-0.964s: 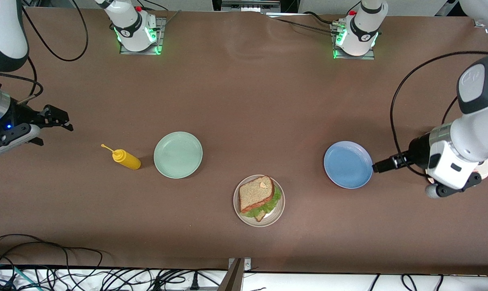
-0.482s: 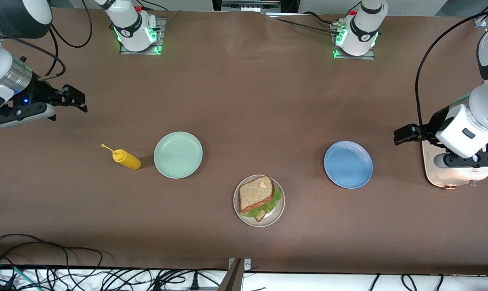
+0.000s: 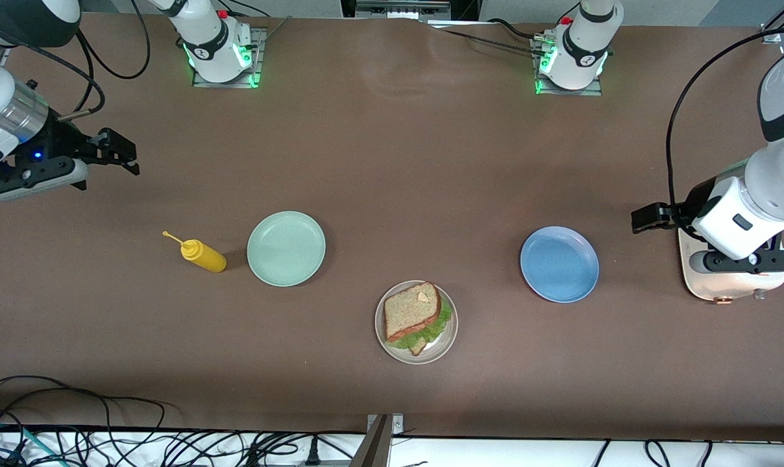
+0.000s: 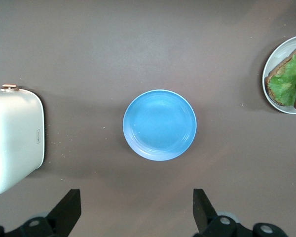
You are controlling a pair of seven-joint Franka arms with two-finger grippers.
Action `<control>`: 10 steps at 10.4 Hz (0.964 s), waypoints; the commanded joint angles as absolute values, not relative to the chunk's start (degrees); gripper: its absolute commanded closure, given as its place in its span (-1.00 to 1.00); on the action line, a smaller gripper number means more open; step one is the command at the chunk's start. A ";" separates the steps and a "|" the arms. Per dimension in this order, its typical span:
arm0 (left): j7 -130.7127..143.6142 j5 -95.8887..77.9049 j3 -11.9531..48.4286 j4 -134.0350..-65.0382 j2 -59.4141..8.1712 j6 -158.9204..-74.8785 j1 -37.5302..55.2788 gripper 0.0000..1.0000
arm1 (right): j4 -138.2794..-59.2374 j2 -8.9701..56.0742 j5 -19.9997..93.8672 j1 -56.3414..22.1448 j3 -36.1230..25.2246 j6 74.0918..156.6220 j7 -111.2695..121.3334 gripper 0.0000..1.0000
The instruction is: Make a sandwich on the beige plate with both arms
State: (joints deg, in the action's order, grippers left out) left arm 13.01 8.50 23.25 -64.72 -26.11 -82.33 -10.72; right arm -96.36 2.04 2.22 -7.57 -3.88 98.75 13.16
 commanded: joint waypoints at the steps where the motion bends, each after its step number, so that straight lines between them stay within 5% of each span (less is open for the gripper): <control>1: 11.69 9.58 23.47 -65.39 -26.28 -83.76 -11.08 -1.00 | -91.93 4.75 1.40 -8.35 -4.57 95.19 8.72 -1.00; 10: 11.69 9.67 23.47 -65.83 -26.37 -84.20 -11.07 -1.00 | -91.93 4.83 1.50 -8.17 -5.45 94.22 9.40 -1.00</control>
